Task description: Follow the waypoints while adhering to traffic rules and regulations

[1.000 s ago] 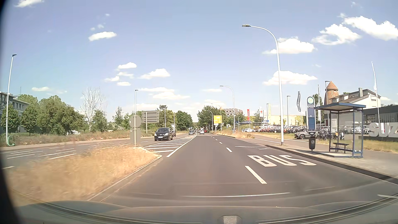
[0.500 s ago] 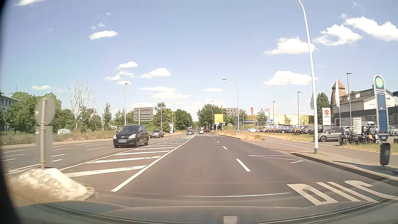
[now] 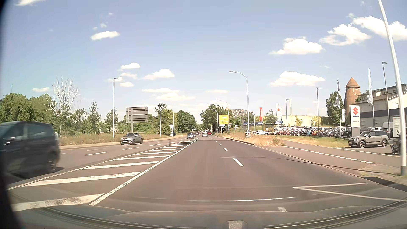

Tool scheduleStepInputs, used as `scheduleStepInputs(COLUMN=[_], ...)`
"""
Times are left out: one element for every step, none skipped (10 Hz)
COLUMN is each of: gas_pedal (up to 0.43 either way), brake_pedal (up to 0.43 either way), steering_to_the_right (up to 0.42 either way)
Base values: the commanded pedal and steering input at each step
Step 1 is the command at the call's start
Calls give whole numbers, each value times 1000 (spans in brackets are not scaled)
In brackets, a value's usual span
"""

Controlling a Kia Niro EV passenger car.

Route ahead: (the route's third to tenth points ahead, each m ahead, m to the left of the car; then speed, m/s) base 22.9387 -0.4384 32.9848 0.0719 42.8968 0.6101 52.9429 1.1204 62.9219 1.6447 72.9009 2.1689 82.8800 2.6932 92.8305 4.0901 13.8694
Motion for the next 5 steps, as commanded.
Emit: scheduleStepInputs(gas_pedal=[0, 0, 0, 0, 0], brake_pedal=[30, 30, 30, 30, 30], steering_to_the_right=[1, 1, 1, 1, 1])
